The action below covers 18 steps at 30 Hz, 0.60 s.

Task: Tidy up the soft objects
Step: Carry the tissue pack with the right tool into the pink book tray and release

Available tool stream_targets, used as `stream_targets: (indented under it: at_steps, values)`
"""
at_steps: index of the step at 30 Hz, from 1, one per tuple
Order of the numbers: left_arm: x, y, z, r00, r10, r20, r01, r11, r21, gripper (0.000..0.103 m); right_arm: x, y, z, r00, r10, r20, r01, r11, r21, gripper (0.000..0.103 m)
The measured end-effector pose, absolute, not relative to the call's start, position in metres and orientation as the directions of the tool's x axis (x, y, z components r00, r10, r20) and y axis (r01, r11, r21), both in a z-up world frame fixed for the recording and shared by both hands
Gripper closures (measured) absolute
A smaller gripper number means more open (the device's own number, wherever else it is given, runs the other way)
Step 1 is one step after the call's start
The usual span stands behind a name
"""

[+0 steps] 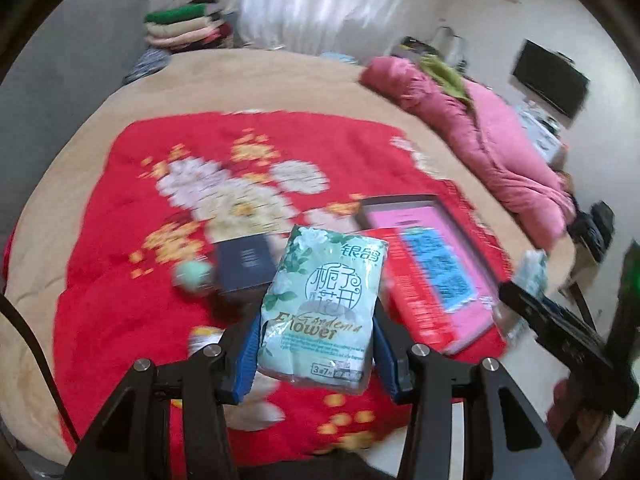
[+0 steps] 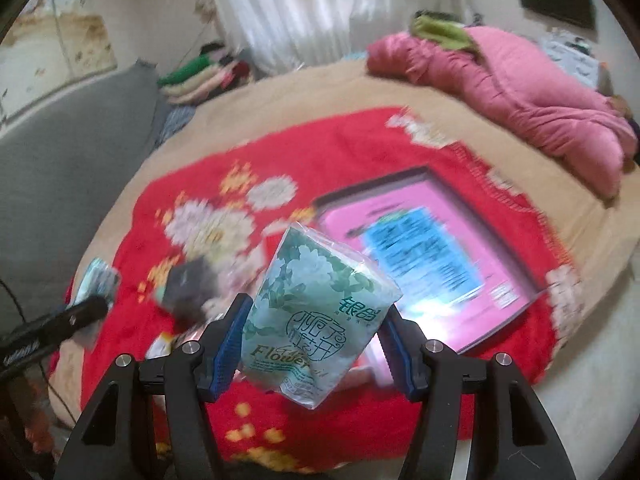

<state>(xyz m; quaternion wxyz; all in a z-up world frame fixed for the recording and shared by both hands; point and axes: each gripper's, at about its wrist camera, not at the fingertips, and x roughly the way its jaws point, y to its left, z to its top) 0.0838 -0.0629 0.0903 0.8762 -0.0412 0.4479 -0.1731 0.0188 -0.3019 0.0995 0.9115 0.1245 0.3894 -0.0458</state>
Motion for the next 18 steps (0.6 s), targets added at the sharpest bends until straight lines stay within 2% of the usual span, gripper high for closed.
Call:
stream_targets:
  at_steps: [8, 15, 18]
  values:
    - [0.088, -0.181, 0.088, 0.483, -0.377, -0.79, 0.412, 0.894, -0.175, 0.054, 0.016, -0.388, 0.107, 0.701, -0.087, -0.707, 0.284, 0.945, 0.166, 0.039]
    - [0.108, -0.251, 0.055, 0.403, -0.339, -0.85, 0.449, 0.883, -0.139, 0.054, 0.026, -0.425, 0.079, 0.652, -0.166, -0.74, 0.307, 0.95, 0.058, 0.039]
    - [0.116, -0.27, 0.04, 0.359, -0.333, -0.872, 0.457, 0.877, -0.147, 0.054, 0.032, -0.435, 0.067, 0.639, -0.149, -0.754, 0.293, 0.954, 0.06, 0.039]
